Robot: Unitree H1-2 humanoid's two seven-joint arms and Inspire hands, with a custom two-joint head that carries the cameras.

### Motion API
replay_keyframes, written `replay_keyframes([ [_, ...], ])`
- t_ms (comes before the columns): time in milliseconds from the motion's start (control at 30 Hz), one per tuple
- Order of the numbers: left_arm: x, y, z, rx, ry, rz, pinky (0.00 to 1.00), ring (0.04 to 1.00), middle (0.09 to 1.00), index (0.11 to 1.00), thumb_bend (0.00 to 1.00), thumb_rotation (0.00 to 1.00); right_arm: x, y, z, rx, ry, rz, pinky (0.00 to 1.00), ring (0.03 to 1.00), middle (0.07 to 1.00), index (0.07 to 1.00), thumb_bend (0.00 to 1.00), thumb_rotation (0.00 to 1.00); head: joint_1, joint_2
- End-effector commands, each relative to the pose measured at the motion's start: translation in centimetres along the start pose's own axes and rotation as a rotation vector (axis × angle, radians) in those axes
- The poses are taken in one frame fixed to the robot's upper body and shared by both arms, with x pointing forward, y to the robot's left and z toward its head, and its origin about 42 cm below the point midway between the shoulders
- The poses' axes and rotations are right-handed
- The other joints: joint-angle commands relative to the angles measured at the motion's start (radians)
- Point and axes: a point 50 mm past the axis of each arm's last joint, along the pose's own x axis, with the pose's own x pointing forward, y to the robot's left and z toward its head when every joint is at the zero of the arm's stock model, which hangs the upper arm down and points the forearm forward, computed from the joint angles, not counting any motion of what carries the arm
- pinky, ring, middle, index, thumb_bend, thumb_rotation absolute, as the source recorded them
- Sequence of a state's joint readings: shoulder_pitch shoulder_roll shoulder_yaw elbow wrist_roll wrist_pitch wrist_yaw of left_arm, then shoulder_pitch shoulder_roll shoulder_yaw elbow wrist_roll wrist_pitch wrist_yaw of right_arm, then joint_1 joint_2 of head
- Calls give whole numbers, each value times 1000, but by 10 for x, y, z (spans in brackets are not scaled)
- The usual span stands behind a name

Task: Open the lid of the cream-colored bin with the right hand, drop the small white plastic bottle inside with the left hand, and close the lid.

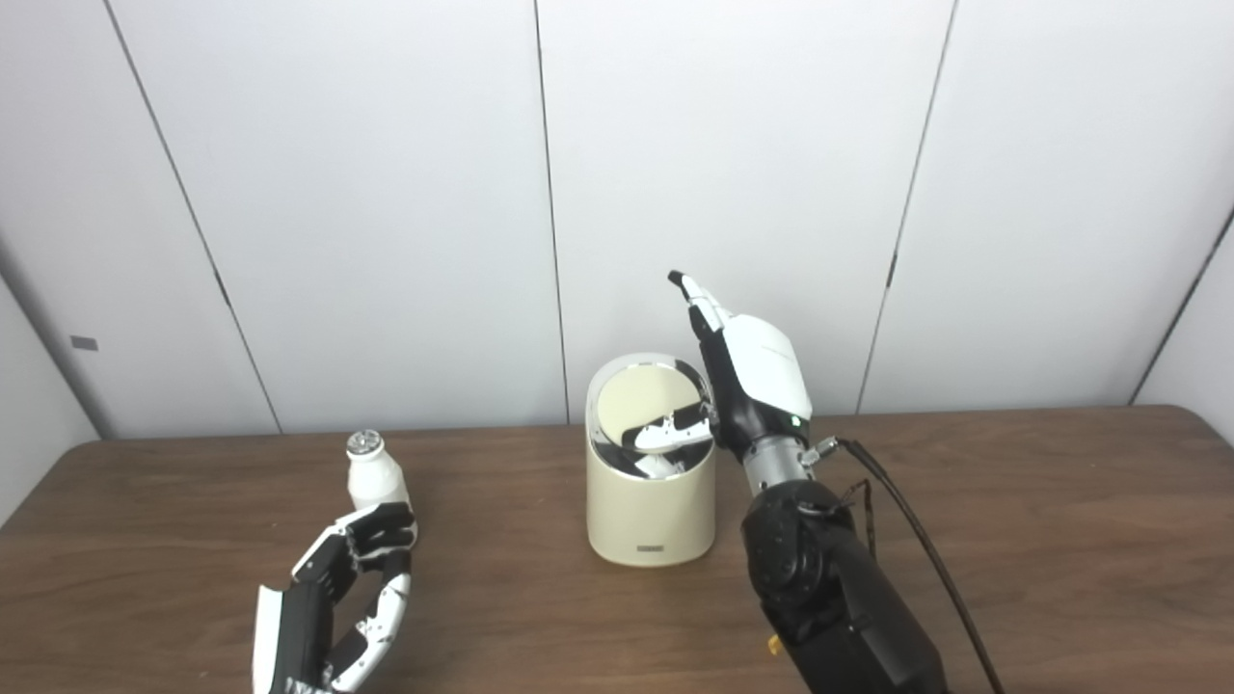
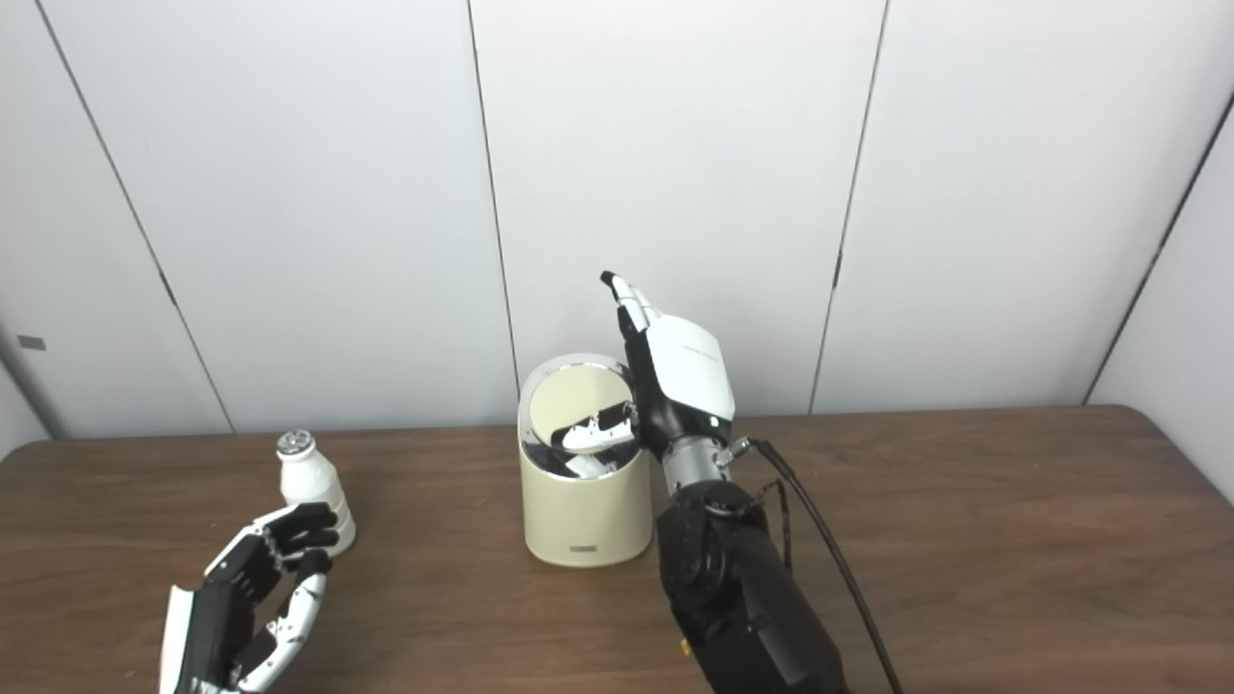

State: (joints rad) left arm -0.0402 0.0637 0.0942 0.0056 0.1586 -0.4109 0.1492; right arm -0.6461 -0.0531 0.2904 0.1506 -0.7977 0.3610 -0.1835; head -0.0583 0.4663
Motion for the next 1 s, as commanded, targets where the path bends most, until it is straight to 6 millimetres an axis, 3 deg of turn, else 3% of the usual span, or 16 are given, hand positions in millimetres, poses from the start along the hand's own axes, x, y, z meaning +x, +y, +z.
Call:
replay_keyframes([
  [0,12,-1,11,-10,-80,7,574,665,693,695,241,242,7,-10,0,-43,9,-30,766,885,924,933,911,0,-1,1],
  [100,12,0,11,-4,-77,5,577,667,696,698,243,254,6,-12,1,-12,12,-15,779,891,928,938,891,19,-1,1],
  [200,12,0,11,0,-79,6,573,665,696,696,249,279,3,-16,5,25,9,18,818,914,945,950,867,238,-2,1],
  [333,13,0,10,-10,-80,4,577,665,694,697,249,281,-1,-21,11,19,1,51,837,925,946,955,888,608,-4,-2],
  [433,13,-1,10,-9,-79,3,578,666,695,697,252,278,-1,-23,13,28,1,70,849,930,950,957,860,772,-3,-3],
  [567,13,-1,10,0,-77,4,571,664,694,696,253,286,-2,-25,13,32,6,77,841,922,943,946,839,863,-3,-3],
  [733,13,-1,9,-3,-79,3,568,664,695,695,257,282,-3,-25,11,42,2,83,828,910,935,931,847,907,-3,-5],
  [967,13,-1,9,-13,-77,2,567,659,693,695,252,274,-9,-27,3,86,-5,101,825,911,941,938,969,974,-3,-5],
])
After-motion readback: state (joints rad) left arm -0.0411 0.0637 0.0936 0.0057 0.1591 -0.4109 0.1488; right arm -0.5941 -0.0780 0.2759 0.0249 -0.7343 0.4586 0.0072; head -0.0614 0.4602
